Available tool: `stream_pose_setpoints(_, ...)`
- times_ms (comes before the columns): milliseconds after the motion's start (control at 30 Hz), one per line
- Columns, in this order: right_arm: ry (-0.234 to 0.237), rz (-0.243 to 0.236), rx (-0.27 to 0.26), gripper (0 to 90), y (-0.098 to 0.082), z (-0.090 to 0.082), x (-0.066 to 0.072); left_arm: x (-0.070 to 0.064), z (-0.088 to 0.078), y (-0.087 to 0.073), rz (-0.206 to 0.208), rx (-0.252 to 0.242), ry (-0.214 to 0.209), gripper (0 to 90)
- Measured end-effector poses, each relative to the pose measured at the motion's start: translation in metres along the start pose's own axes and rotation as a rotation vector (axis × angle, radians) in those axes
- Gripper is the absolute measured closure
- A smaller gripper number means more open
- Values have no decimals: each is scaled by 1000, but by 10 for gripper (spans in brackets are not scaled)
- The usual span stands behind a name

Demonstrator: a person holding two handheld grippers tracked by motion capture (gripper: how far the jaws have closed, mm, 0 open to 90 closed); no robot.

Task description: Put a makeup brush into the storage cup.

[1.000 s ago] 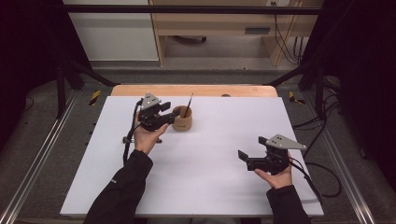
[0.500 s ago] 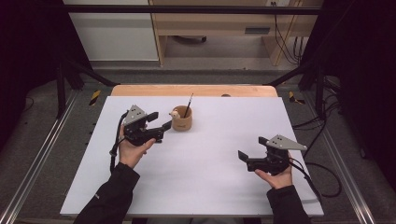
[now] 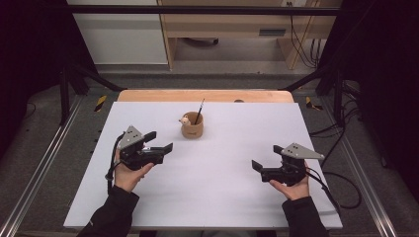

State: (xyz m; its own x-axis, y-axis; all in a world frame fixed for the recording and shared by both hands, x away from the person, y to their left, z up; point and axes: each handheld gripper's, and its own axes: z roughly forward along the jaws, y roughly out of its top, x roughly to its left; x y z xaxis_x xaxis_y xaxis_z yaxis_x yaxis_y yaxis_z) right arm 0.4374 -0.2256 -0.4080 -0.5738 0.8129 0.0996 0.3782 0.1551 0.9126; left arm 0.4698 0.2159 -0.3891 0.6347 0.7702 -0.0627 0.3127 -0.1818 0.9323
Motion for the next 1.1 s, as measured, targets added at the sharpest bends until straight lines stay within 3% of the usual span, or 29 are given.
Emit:
stream_pose_setpoints(633, -2, 2, -9, 41, 0, -1, 0, 7, -28, -27, -23, 22, 47, 127)
stream_pose_setpoints(833, -7, 2, -6, 40, 0, -2, -1, 11, -32, -38, -27, 46, 74, 105)
stream_pose_setpoints(1100, -6, 0, -7, 41, 0, -3, -2, 14, -34, -39, -32, 47, 83, 107)
